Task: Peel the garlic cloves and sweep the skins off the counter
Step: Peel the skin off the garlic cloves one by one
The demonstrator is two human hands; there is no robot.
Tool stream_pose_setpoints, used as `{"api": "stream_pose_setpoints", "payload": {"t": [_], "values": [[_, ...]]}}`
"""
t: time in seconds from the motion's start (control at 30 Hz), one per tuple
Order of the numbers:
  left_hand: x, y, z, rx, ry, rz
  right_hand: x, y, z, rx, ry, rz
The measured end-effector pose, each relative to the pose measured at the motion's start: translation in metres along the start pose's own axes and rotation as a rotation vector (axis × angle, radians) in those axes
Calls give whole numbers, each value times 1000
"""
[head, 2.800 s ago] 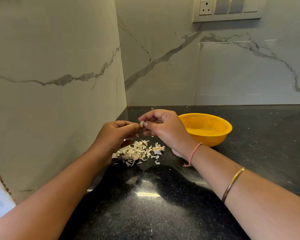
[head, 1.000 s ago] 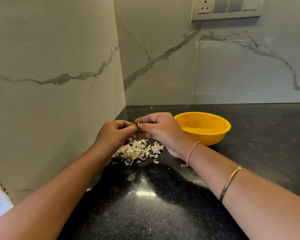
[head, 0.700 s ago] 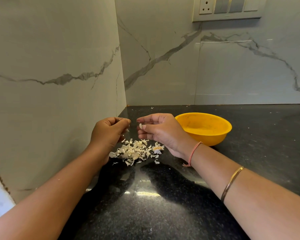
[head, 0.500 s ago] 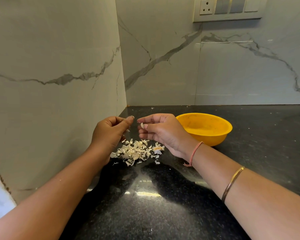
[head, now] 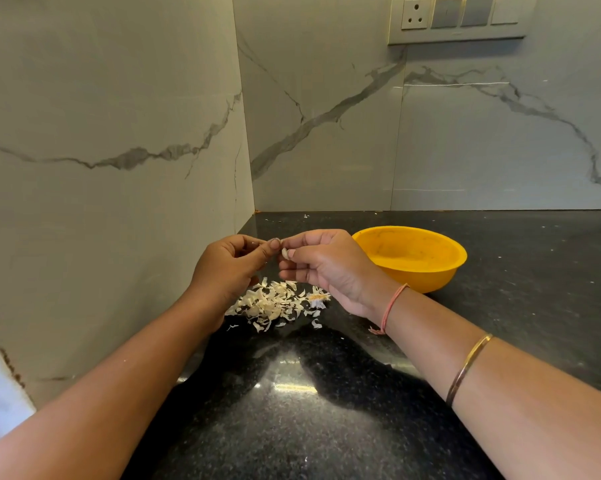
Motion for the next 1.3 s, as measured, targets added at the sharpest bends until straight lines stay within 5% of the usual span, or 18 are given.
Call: {"api": "stream_pose_setpoints", "payload": {"t": [0.33, 0.6, 0.73, 0.87, 1.1, 1.3], "values": [[8, 0, 3, -63, -120, 55, 7, -2, -13, 74, 36, 29], [9, -3, -1, -49, -83, 45, 7, 2, -62, 412, 907, 52], [11, -2, 5, -110, -190, 87, 27, 3, -84, 484, 1160, 214], [9, -1, 7, -117, -244, 60, 57, -2, -86, 310, 1344, 307], [9, 0, 5, -81, -330, 65, 69, 9, -53, -94, 1508, 114], [13, 1, 9, -112, -317, 102, 31, 2, -77, 414, 1393, 66]]}}
Point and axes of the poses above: each hand's wrist, its own y-axis away from the middle knuckle, its own x-axis out of the back of the hand, z = x × y, the point moved 9 cm from there along -y, towards the middle knuckle, and after that the axes turned 11 degrees about x, right-handed, at the moved point
